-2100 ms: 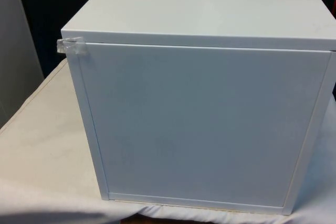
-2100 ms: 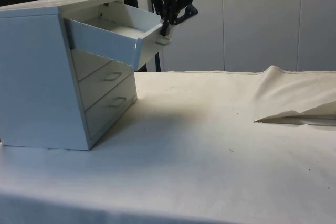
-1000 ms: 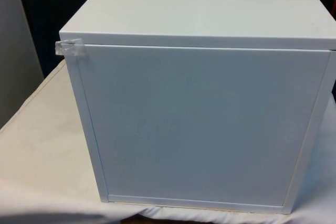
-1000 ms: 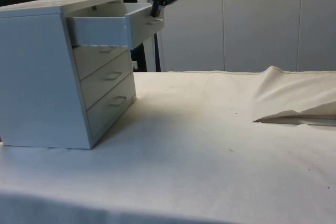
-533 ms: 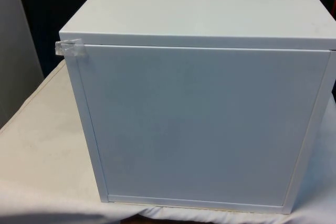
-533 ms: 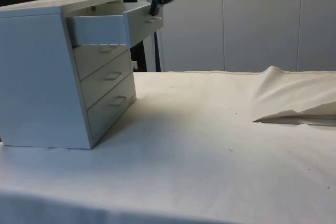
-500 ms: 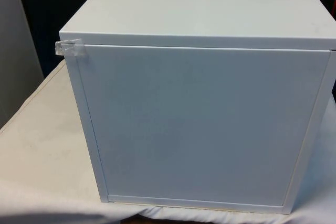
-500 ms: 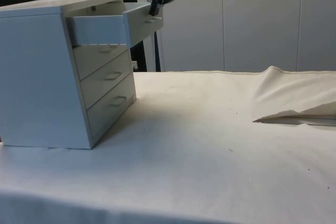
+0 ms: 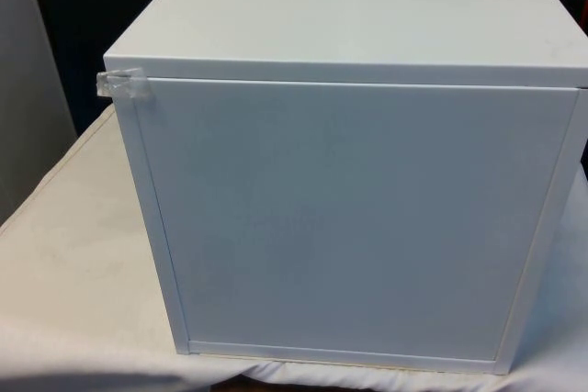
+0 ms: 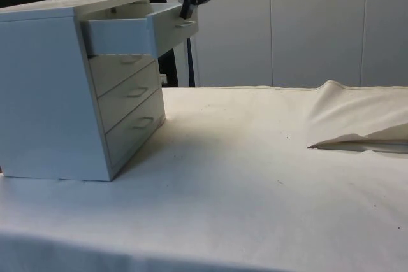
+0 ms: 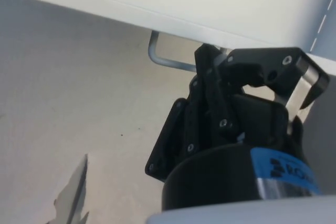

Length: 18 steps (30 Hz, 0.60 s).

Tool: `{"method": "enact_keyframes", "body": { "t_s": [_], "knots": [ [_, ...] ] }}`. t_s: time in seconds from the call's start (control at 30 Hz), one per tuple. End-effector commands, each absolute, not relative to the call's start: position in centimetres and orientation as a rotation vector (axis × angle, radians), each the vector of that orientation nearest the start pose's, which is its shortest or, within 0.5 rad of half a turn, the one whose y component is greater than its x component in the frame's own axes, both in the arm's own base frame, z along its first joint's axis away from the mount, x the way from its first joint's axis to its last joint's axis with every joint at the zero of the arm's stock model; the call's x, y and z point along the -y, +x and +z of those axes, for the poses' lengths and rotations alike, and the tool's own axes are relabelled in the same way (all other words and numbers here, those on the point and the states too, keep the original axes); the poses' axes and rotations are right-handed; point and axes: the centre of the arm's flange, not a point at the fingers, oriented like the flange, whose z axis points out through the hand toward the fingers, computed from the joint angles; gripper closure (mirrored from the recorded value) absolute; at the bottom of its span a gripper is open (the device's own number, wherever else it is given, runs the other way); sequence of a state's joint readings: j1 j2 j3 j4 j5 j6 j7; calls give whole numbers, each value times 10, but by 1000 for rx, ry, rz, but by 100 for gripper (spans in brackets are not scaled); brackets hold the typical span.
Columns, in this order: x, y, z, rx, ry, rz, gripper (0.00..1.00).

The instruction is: Open the drawer, then close it.

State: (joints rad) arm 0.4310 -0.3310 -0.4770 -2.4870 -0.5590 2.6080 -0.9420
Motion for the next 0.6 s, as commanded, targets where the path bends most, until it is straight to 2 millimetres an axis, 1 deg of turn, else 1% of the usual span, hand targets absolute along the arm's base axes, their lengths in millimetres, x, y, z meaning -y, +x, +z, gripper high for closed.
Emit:
{"method": "enact_keyframes", "body": {
  "t_s": [0.0, 0.23, 0.27, 0.33, 0.57],
  "knots": [
    [13, 478, 439, 2159, -2761, -500, 100],
    [13, 475, 440, 2217, -2699, -482, 100],
    [16, 475, 439, 2215, -2711, -473, 100],
    [14, 479, 440, 2239, -2681, -483, 100],
    [19, 489, 440, 2276, -2656, -476, 100]
  ]
}}
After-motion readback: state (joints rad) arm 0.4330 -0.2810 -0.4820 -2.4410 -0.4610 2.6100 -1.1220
